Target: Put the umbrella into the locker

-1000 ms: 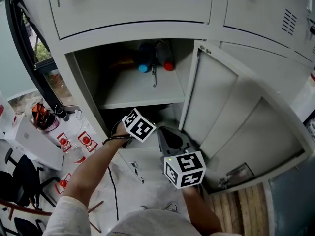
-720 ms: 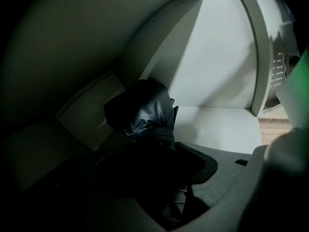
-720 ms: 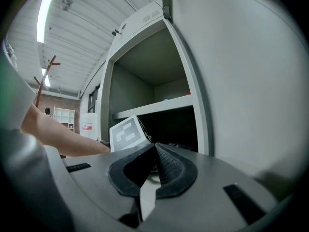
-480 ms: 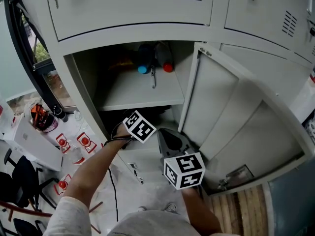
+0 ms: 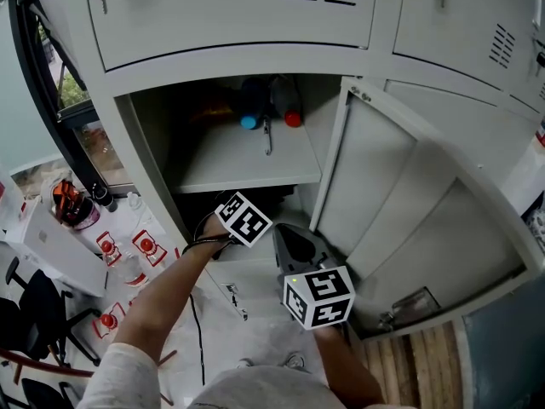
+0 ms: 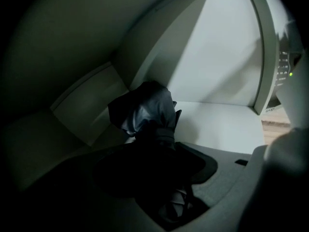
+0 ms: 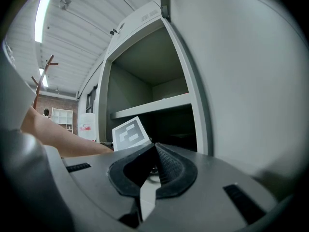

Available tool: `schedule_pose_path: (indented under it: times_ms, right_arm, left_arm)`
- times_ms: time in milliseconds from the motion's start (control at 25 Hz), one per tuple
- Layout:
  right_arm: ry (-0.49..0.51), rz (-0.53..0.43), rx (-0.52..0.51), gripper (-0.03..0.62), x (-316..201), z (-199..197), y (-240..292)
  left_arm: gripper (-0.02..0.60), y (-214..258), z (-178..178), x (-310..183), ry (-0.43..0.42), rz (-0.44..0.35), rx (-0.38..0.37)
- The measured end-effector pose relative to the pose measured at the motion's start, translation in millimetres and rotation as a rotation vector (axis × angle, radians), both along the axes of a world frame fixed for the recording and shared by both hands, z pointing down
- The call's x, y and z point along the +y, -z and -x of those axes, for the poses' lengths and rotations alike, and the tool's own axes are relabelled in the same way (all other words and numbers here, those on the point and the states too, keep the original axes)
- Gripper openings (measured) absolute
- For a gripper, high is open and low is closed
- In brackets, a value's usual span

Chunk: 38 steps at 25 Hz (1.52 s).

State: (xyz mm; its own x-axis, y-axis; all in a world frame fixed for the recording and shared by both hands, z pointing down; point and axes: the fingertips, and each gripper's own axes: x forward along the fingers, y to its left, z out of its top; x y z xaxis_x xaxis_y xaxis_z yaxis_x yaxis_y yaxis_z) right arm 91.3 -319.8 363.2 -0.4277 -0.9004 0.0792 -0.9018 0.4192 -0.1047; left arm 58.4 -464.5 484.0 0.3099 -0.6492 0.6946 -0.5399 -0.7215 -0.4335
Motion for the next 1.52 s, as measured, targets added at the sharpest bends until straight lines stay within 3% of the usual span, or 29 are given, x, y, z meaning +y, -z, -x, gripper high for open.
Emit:
schedule_pose_path:
  times_ms: [640,1520]
  right_arm:
    - [0.013,0.013,0.001,0.003,-0.3,5.7,-5.1]
    - [0.005,-0.006,-0.021,0.003,4.8,3.3,4.1]
  left_arm:
    - [0.256,-0.8,1.4,-0.7,0.02,0.017,0.026]
    - [0.276,2.5,3.2,-0.2,0.037,-0.019,0.003]
